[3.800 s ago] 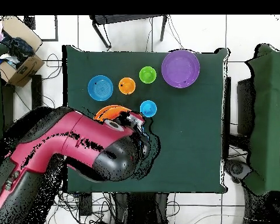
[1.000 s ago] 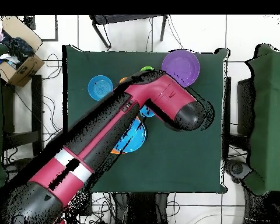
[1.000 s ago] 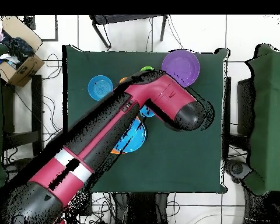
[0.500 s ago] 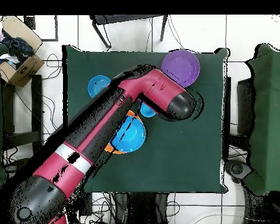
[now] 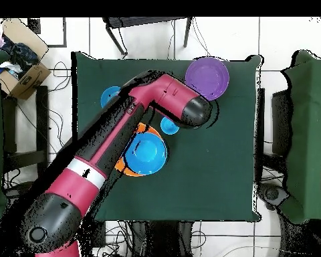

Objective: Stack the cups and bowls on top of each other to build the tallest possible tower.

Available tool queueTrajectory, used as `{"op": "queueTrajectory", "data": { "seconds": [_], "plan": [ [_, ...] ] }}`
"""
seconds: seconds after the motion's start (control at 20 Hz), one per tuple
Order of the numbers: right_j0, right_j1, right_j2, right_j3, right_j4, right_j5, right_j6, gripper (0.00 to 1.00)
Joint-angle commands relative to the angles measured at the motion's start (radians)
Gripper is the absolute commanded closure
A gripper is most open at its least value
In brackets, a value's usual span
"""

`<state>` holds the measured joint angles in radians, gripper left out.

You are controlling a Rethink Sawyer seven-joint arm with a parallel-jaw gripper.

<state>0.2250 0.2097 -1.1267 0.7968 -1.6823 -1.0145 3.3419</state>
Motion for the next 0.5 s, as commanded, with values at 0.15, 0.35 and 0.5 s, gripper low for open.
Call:
{"op": "queueTrajectory", "data": {
  "seconds": [0.15,0.35,0.5],
  "plan": [
    [-0.007,0.045,0.201,-0.084,0.102,0.061,-0.096,0.0],
    [-0.007,0.055,0.199,-0.086,0.116,0.067,-0.132,0.0],
    [-0.009,0.064,0.183,-0.092,0.119,0.071,-0.122,0.0]
  ]
}}
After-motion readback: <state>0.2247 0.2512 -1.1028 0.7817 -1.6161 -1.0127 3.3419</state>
